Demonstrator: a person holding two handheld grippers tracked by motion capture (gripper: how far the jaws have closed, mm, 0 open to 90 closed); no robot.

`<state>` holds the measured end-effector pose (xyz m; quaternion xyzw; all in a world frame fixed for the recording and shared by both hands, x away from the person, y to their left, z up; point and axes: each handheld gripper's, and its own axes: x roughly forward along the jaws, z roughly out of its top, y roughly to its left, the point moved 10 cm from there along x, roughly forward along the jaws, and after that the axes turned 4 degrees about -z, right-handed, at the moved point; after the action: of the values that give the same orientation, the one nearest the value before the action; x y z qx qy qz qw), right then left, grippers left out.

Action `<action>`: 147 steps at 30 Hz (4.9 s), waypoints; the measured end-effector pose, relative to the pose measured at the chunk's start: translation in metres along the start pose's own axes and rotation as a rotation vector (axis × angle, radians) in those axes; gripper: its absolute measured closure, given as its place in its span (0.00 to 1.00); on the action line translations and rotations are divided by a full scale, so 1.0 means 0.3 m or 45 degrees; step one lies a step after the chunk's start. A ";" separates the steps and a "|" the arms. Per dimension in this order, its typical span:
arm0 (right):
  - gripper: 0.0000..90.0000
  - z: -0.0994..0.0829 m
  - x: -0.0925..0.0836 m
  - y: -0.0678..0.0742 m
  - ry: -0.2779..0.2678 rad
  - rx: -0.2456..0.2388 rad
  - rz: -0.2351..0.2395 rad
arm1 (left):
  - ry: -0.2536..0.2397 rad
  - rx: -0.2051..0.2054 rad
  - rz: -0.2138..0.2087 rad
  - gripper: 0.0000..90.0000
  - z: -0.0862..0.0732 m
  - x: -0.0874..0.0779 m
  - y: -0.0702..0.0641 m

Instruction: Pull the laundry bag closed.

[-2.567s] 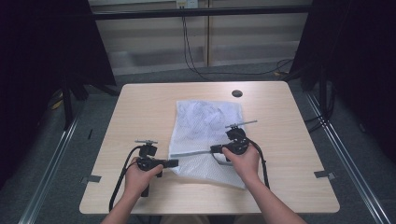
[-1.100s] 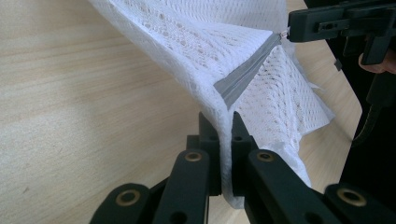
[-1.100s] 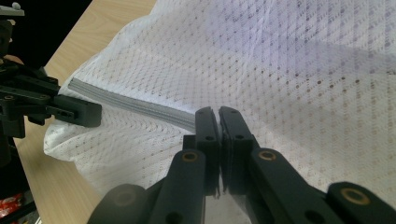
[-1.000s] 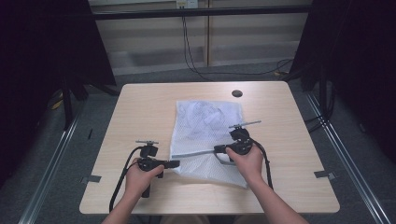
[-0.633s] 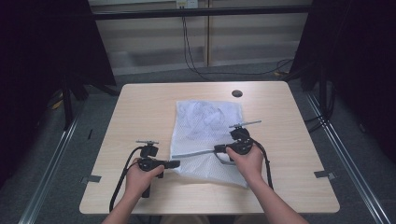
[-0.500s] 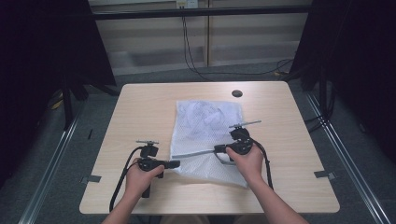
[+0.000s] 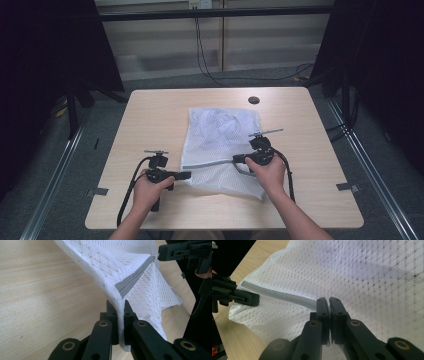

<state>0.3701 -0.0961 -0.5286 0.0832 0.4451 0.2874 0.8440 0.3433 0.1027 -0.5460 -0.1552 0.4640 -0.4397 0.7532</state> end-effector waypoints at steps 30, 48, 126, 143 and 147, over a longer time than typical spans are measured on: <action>0.96 -0.007 -0.029 -0.032 -0.005 0.010 -0.015 | 0.001 -0.014 0.004 0.99 -0.001 0.000 0.004; 0.96 -0.002 -0.036 -0.036 -0.016 0.019 -0.017 | 0.002 -0.013 0.010 0.99 -0.002 0.000 0.004; 0.96 -0.025 -0.110 -0.125 -0.042 0.065 -0.055 | 0.000 -0.037 0.018 0.99 -0.003 -0.003 0.009; 0.96 -0.026 -0.121 -0.137 -0.043 0.066 -0.066 | 0.000 -0.039 0.020 0.99 -0.003 -0.003 0.008; 0.96 -0.026 -0.120 -0.135 -0.045 0.062 -0.063 | 0.000 -0.037 0.022 0.99 -0.003 -0.004 0.009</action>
<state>0.3647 -0.1505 -0.5239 0.0979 0.4389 0.2541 0.8563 0.3436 0.1053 -0.5475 -0.1623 0.4716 -0.4264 0.7546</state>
